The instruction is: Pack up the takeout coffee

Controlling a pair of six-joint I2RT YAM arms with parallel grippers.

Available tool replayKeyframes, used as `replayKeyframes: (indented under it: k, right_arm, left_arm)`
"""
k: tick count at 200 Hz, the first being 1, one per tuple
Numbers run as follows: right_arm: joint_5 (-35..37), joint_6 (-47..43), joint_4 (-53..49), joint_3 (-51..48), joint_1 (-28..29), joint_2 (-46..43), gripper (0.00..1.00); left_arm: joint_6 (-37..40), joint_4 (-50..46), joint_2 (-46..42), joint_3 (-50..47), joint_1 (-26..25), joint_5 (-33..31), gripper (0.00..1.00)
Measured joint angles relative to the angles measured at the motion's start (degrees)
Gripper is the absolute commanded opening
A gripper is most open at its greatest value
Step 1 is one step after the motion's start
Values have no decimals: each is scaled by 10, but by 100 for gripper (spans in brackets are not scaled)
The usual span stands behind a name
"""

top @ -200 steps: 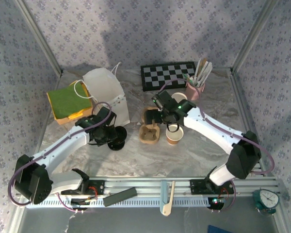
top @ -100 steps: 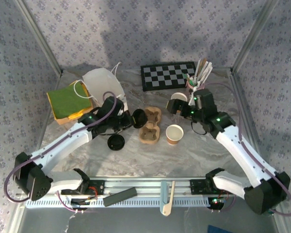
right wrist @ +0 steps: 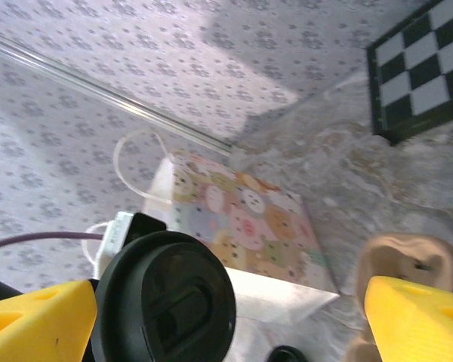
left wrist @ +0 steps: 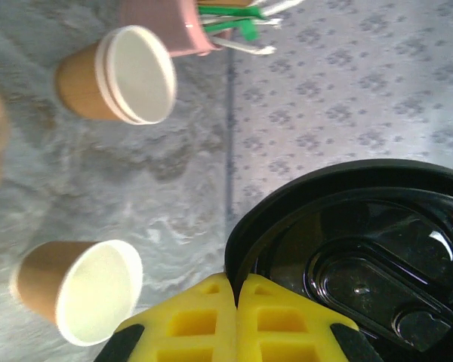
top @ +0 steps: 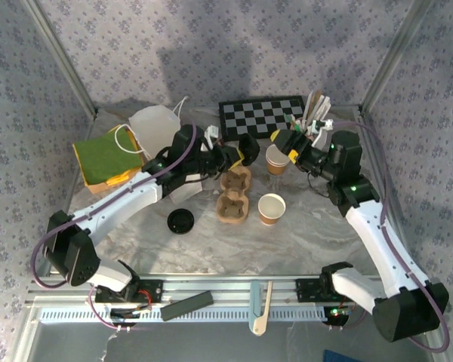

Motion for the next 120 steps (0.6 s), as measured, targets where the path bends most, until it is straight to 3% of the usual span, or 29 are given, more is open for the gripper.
replayKeyframes:
  k: [120]
  right_arm:
    - [-82, 193, 228, 0, 22, 96, 87]
  left_arm:
    - [-120, 227, 35, -1, 21, 76, 0]
